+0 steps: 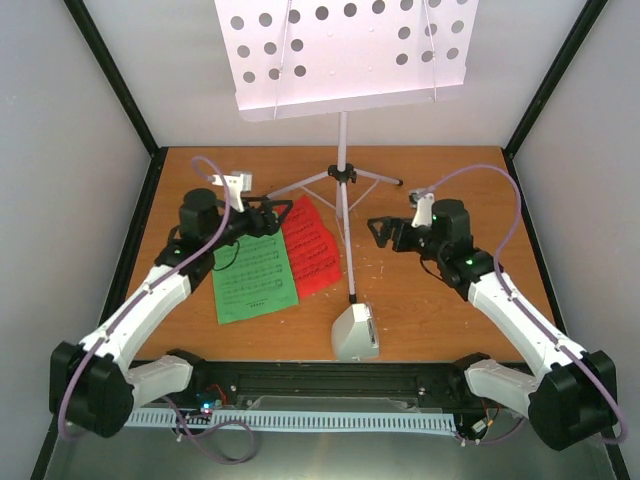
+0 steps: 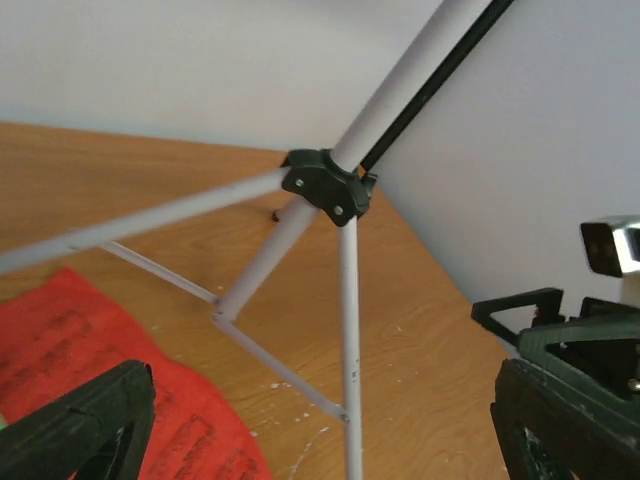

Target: Pack up the instrument practice props

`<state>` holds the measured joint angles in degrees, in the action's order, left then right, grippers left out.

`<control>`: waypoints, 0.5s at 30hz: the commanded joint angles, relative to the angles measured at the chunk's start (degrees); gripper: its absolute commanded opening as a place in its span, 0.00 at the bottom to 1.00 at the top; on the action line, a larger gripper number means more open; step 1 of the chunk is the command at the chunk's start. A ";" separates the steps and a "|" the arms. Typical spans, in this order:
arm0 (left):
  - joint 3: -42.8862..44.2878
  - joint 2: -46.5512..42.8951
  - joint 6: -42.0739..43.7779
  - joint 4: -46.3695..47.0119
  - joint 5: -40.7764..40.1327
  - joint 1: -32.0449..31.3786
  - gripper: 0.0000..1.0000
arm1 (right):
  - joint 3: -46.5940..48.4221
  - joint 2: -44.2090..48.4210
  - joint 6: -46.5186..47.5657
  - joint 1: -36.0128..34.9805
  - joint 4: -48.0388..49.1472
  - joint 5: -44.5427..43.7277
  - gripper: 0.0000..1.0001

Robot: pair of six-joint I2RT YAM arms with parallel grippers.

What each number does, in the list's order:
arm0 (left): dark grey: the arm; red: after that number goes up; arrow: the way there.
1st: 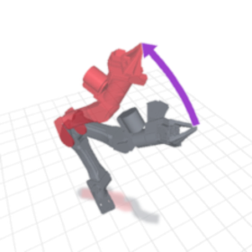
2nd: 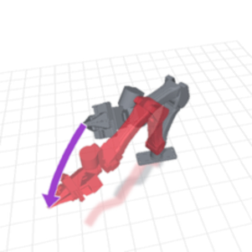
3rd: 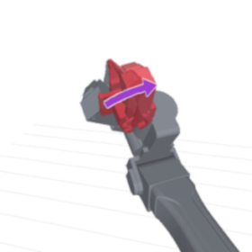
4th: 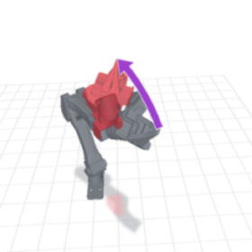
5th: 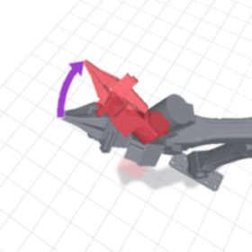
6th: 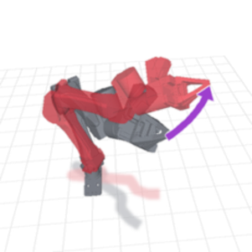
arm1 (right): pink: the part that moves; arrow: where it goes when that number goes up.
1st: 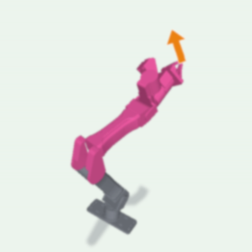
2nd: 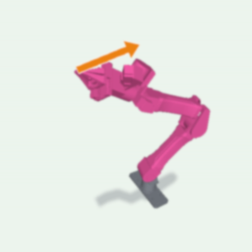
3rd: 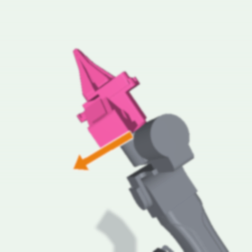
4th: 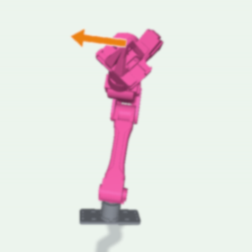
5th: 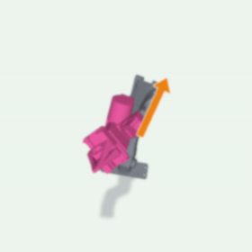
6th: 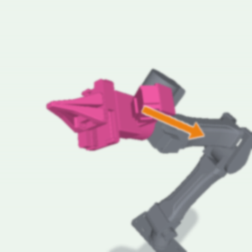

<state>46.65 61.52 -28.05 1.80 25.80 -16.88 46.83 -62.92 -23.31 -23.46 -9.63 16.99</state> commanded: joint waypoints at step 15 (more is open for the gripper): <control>17.31 30.46 -3.93 8.21 -7.25 -19.15 0.90 | -13.43 9.54 -8.20 11.07 5.20 3.38 1.00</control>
<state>56.82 88.25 -34.04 10.59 22.96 -34.68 34.79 -55.51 -30.04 -13.04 -6.44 20.53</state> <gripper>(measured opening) 0.902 0.999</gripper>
